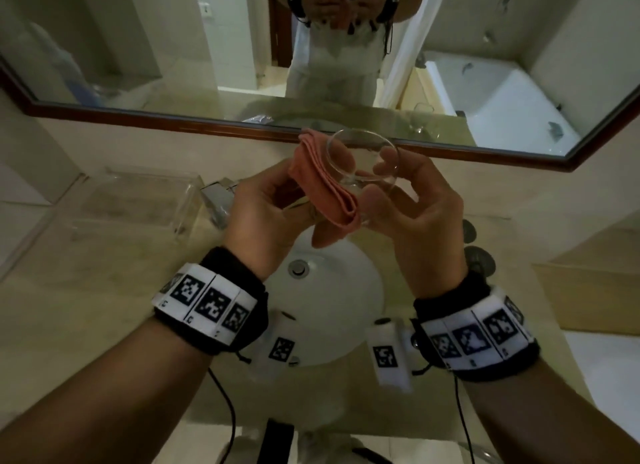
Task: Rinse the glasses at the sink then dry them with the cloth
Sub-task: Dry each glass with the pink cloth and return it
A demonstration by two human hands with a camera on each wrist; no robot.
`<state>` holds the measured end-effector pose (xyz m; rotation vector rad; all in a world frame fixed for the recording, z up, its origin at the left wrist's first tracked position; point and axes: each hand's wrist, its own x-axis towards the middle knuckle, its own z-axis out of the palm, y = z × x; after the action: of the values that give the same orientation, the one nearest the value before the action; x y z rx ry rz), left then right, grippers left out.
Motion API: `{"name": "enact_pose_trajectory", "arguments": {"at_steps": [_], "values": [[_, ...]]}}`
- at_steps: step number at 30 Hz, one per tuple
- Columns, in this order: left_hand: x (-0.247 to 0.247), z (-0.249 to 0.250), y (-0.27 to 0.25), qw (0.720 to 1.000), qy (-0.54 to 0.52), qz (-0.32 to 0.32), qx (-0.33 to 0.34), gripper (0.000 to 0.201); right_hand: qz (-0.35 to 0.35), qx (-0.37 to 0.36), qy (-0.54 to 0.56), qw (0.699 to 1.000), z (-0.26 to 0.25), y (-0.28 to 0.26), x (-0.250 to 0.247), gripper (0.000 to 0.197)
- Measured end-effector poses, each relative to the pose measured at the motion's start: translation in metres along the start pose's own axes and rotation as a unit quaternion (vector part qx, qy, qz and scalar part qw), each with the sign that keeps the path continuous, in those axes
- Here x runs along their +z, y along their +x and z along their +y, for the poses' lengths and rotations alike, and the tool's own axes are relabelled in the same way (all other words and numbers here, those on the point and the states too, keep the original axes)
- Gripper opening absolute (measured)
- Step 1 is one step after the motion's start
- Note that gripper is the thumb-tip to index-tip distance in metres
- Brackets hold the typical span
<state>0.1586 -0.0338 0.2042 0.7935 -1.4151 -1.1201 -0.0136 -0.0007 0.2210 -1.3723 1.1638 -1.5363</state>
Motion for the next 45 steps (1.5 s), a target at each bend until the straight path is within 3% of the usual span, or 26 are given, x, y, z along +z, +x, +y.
{"name": "enact_pose_trajectory", "arguments": {"at_steps": [8, 12, 15, 18, 22, 28, 35, 41, 45], "values": [[0.005, 0.031, -0.001, 0.999, -0.006, 0.001, 0.052, 0.035, -0.043, -0.009, 0.081, 0.996, -0.022, -0.002, -0.008, 0.027], [0.007, 0.043, -0.002, 0.998, -0.005, 0.004, 0.063, 0.032, -0.025, -0.047, 0.036, 0.998, -0.037, -0.001, -0.004, 0.049], [0.006, 0.053, 0.000, 0.998, -0.019, 0.002, 0.061, 0.032, -0.033, -0.055, 0.046, 0.997, -0.041, 0.004, -0.003, 0.041], [0.003, 0.059, 0.003, 0.998, -0.016, 0.003, 0.056, 0.029, -0.030, -0.043, 0.096, 0.994, -0.046, 0.006, -0.002, 0.047], [0.003, 0.065, 0.008, 0.998, -0.025, 0.012, 0.052, 0.030, -0.036, -0.060, 0.091, 0.993, -0.049, 0.009, 0.004, 0.035], [-0.001, 0.061, 0.013, 0.999, -0.020, 0.021, 0.041, 0.030, -0.021, -0.069, 0.046, 0.996, -0.045, 0.011, 0.010, 0.055], [-0.009, 0.057, 0.015, 0.999, -0.031, 0.026, 0.031, 0.033, -0.042, -0.053, 0.047, 0.997, -0.038, 0.013, 0.016, 0.034], [-0.017, 0.048, 0.019, 0.998, -0.041, 0.025, 0.029, 0.031, -0.038, -0.066, -0.023, 0.997, -0.036, 0.027, 0.019, 0.051], [-0.025, 0.046, 0.026, 0.999, -0.029, 0.019, 0.033, 0.024, -0.043, -0.052, 0.002, 0.998, -0.028, 0.030, 0.026, 0.056]]}}
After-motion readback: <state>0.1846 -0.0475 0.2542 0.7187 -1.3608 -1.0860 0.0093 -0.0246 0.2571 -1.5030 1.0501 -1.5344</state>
